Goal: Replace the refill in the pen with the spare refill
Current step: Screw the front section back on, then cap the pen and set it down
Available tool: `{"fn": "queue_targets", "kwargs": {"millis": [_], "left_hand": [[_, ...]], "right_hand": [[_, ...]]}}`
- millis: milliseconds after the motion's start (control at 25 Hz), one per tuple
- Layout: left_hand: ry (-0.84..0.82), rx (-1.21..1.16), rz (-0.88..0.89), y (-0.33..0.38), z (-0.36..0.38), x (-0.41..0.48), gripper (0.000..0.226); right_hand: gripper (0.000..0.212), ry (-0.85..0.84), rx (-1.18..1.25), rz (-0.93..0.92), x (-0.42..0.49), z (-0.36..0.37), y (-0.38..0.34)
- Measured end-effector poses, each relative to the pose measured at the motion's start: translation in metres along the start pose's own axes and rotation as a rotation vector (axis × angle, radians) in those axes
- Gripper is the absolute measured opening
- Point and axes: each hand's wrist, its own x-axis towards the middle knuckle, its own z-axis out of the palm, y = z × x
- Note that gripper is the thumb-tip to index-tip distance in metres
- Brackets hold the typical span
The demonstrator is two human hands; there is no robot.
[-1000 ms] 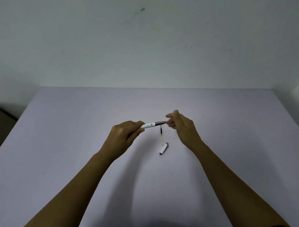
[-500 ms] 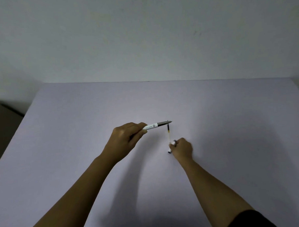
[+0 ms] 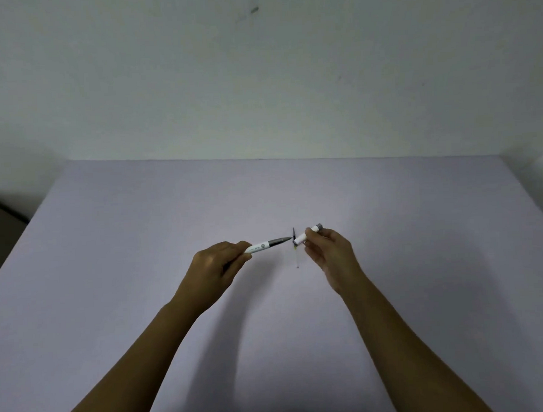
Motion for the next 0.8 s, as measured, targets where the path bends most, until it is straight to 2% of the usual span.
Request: {"fn": "queue_targets", "kwargs": {"millis": [280,480,680,800], "left_hand": [[0.034,0.004,-0.016,0.008,0.000,-0.009,0.019],[0.069,0.036,-0.016,0.010,-0.003,-0.010,0.019],[0.061,0.033,0.015,0.017,0.000,-0.010,0.018],[0.071,0.031,0.013,0.021,0.002,-0.011,0.018]], "right_hand": [[0.002,-0.089,0.104,-0.042,-0.032,0.013,-0.018],[0.004,-0.110,0.072,-0.059,-0.042,0.017,-0.016],[0.016,-0.168,0.013,-0.124,-0.053,0.021,-0.016],[0.013,-0.171,-0.022,-0.145,-0.057,0.026,-0.016]]}}
